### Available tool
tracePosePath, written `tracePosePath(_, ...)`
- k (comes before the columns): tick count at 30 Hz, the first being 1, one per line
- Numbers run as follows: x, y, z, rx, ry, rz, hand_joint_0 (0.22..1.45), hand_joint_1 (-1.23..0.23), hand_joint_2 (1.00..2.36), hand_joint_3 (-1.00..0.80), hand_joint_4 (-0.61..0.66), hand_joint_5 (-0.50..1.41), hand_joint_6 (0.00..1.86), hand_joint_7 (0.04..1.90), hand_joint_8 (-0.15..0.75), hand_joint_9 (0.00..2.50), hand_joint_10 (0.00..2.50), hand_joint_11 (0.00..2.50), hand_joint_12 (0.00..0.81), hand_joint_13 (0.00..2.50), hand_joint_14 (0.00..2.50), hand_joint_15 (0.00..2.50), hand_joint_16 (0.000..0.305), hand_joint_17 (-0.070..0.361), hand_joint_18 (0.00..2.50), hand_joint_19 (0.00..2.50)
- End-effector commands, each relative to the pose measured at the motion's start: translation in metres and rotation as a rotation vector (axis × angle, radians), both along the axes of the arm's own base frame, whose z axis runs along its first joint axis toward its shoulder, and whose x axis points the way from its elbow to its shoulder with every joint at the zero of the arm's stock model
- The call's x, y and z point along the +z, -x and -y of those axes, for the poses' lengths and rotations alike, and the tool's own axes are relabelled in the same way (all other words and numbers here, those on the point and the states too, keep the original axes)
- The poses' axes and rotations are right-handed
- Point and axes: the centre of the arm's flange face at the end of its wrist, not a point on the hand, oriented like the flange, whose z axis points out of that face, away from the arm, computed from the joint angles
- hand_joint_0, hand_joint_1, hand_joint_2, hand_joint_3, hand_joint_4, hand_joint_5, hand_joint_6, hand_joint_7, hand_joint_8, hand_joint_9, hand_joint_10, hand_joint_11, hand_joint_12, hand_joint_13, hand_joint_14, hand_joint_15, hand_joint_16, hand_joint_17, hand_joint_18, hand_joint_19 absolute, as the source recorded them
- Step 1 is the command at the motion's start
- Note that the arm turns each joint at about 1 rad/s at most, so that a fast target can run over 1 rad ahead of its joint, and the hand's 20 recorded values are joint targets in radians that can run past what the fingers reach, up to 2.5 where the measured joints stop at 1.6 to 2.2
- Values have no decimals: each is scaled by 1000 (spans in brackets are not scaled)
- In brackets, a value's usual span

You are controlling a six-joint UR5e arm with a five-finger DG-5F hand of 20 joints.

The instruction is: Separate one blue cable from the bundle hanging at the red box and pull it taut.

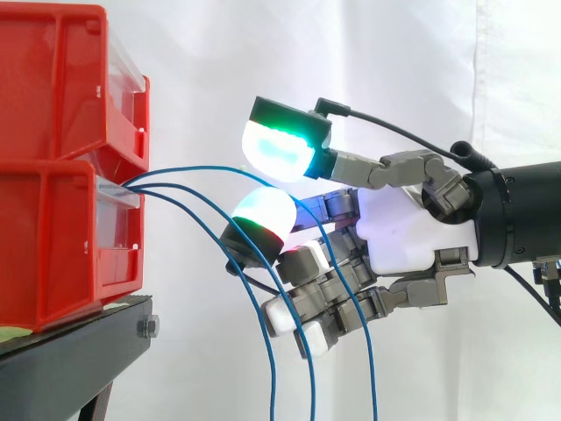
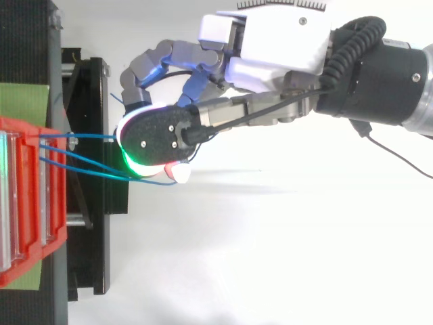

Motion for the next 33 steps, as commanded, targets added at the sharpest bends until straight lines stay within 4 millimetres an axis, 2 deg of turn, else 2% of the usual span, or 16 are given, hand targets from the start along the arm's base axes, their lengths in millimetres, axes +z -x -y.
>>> tracePosePath(1, 0, 0, 0, 0, -1, 0, 597, -525, 1004, -451, 125, -193, 865, 1199, 300, 1113, 25, 1051, 351, 875, 24, 630, 47, 106, 733, 684)
tracePosePath(5, 0, 0, 1, -1, 1, 0, 604, -548, 1008, -401, 114, -193, 876, 1218, 299, 1124, 24, 1058, 351, 881, 23, 632, 47, 106, 736, 686)
tracePosePath(12, 0, 0, 0, 1, 1, 2, 601, -697, 1025, -136, 97, -189, 917, 1282, 307, 1124, 25, 1083, 346, 881, 23, 625, 47, 105, 744, 686)
tracePosePath(15, 0, 0, 0, 1, 1, 0, 623, -718, 1024, -137, 52, -192, 925, 1300, 298, 1096, 24, 1088, 337, 867, 23, 624, 47, 105, 738, 679)
tracePosePath(20, 0, 0, 0, 1, 1, 0, 667, -746, 1018, -264, 26, -207, 933, 1247, 271, 1056, 24, 1086, 330, 843, 23, 621, 46, 103, 715, 672)
tracePosePath(21, 0, 0, 0, 1, 1, 2, 639, -721, 1007, -423, 71, -206, 926, 1199, 269, 1054, 23, 1079, 329, 841, 22, 630, 45, 102, 709, 680)
tracePosePath(22, 0, 0, 0, 1, 1, 0, 601, -644, 1000, -500, 92, -199, 918, 1187, 278, 1070, 24, 1060, 332, 841, 23, 623, 46, 103, 707, 688)
tracePosePath(23, 0, 0, 0, 1, 1, 2, 586, -607, 1000, -500, 102, -197, 913, 1201, 282, 1071, 24, 1059, 336, 846, 24, 633, 46, 104, 709, 688)
tracePosePath(25, 0, 0, 0, 1, 1, 0, 537, -424, 1000, -500, 119, -190, 905, 1212, 305, 1094, 23, 1049, 351, 855, 21, 632, 48, 109, 719, 687)
tracePosePath(28, 0, 0, 0, 1, 1, 0, 587, -302, 1000, -500, 113, -181, 891, 1233, 294, 1099, 24, 1030, 346, 848, 23, 622, 46, 104, 701, 698)
tracePosePath(32, -1, 0, 0, 1, 1, -4, 616, -346, 1004, -460, 120, -177, 888, 1240, 303, 1114, 24, 1014, 347, 852, 24, 630, 46, 104, 704, 701)
tracePosePath(33, 0, 0, 0, 1, 1, -3, 608, -389, 1012, -379, 126, -177, 886, 1244, 309, 1111, 24, 1025, 351, 851, 23, 628, 47, 105, 704, 695)
